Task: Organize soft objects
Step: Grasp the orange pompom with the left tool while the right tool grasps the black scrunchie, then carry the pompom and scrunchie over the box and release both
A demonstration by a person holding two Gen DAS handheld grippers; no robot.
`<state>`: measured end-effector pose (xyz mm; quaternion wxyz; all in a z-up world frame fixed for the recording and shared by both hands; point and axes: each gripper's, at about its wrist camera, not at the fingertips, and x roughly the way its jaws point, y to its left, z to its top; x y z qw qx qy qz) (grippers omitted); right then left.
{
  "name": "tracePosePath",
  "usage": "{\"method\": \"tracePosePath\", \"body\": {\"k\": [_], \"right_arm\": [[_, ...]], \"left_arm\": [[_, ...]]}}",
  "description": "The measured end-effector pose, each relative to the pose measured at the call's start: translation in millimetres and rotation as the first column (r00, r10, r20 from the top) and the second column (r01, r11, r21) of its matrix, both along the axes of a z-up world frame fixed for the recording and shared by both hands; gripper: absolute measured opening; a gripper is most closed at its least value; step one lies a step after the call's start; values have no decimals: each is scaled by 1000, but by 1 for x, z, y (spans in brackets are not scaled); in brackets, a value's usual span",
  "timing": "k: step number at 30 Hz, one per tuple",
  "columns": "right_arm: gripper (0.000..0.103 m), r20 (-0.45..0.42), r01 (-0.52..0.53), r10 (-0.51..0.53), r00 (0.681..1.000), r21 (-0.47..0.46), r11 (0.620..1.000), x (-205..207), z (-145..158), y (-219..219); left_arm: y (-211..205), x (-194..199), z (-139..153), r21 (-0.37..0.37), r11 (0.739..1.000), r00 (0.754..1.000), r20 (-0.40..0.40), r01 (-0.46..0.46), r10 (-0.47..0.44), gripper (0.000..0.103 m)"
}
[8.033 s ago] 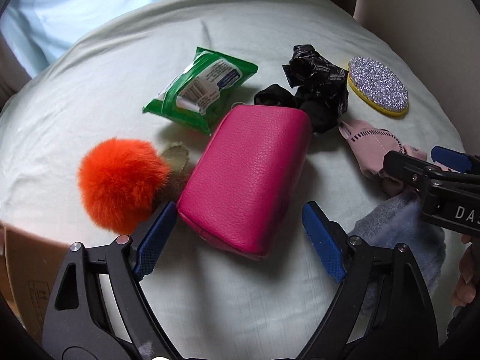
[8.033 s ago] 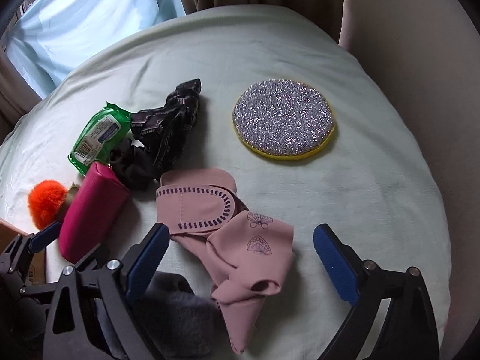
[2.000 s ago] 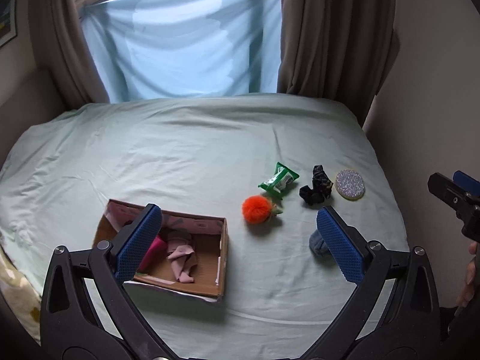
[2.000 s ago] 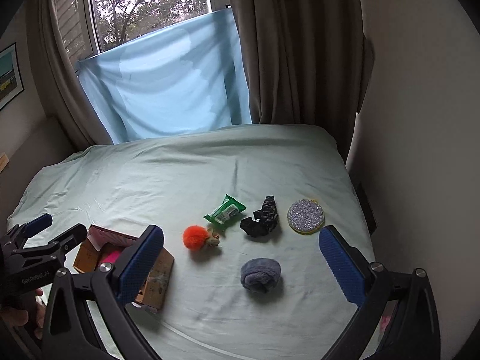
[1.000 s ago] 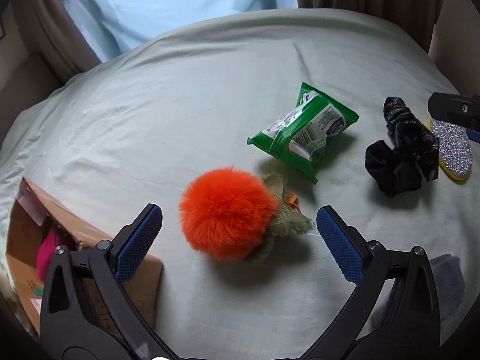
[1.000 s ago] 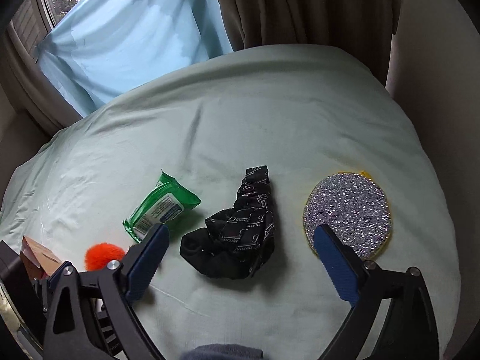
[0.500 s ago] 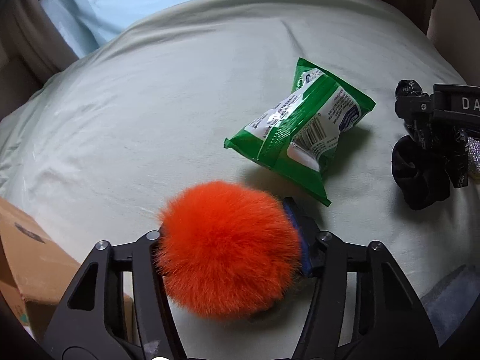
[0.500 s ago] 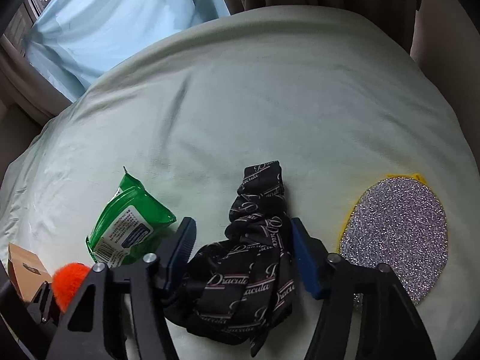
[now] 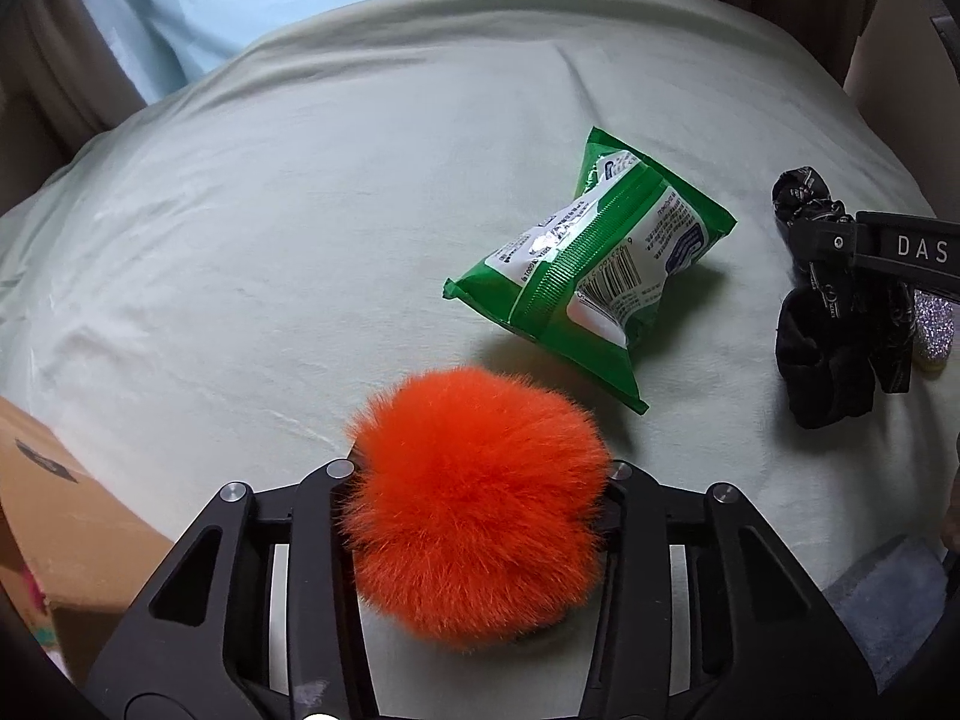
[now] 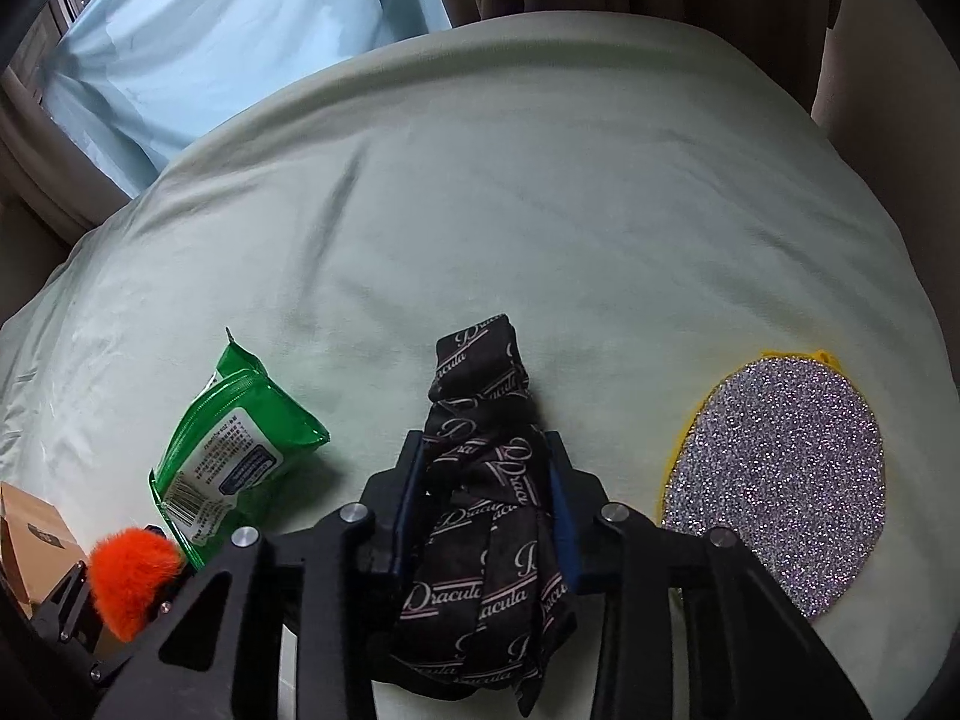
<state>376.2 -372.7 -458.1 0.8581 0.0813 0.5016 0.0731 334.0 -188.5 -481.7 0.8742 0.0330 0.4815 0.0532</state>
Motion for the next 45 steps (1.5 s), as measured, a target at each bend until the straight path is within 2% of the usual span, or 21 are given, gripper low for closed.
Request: {"method": "tracePosePath", "body": {"k": [8, 14, 21, 26, 31, 36, 41, 45], "right_arm": [[33, 36, 1, -1, 999, -6, 1000, -13, 22, 1], [33, 84, 9, -9, 996, -5, 1000, -35, 59, 0], [33, 141, 5, -6, 990, 7, 1000, -75, 128, 1], [33, 181, -10, 8, 983, 10, 1000, -112, 195, 10], [33, 219, -33, 32, 975, 4, 999, -151, 257, 26], [33, 227, -48, 38, 973, 38, 998, -181, 297, 56], [33, 220, -78, 67, 973, 42, 996, -212, 318, 112], [33, 203, -83, 68, 977, 66, 994, -234, 321, 162]], "left_arm": [[5, -7, 15, -17, 1000, 1000, 11, -3, 4, 37], [2, -23, 49, -31, 999, 998, 56, 8, -6, 37], [1, -50, 115, -47, 999, 993, 115, 0, 5, 37], [16, -79, 182, -78, 997, 989, 140, -25, 36, 37], [43, -114, 247, -104, 994, 984, 165, -44, 61, 37], [82, -146, 300, -121, 991, 978, 191, -61, 83, 37], [131, -171, 331, -112, 992, 978, 195, -58, 79, 37], [181, -184, 337, -117, 993, 986, 157, -36, 54, 37]]}}
